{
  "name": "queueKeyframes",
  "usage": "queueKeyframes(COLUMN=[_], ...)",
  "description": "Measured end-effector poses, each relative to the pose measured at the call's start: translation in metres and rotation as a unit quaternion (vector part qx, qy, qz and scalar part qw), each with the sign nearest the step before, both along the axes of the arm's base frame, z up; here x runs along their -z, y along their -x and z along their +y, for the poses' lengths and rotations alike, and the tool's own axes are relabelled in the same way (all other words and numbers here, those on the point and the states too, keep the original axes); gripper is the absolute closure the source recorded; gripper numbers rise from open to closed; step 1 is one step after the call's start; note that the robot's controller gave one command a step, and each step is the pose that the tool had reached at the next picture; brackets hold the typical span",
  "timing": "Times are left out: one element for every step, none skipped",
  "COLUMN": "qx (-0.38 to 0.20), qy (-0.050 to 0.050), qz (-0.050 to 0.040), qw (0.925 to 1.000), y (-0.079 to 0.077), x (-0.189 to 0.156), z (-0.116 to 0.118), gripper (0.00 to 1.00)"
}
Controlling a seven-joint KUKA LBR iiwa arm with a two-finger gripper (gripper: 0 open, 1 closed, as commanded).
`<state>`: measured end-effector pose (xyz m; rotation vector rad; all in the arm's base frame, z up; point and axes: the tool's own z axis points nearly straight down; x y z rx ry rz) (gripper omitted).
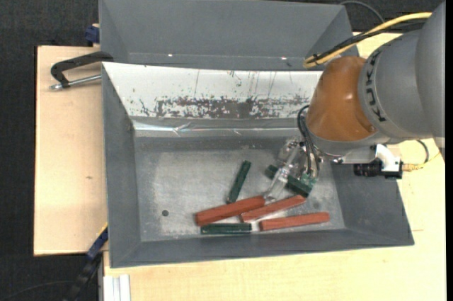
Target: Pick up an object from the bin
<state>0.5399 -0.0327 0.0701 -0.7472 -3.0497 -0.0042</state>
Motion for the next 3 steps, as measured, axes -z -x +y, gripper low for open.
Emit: queueKeyframes(qx=[-0.001,-0.001,-0.002], qy=[0.001,0.001,0.001], qz=[-0.0007,-0.0007,-0.0045], qw=[1.0000,1.0000,1.0000], y=[-0.001,-0.001,-0.002], x=[-0.001,-0.001,-0.031], z=[0.000,0.000,0.001], gripper=[0.00,1.00,1.00])
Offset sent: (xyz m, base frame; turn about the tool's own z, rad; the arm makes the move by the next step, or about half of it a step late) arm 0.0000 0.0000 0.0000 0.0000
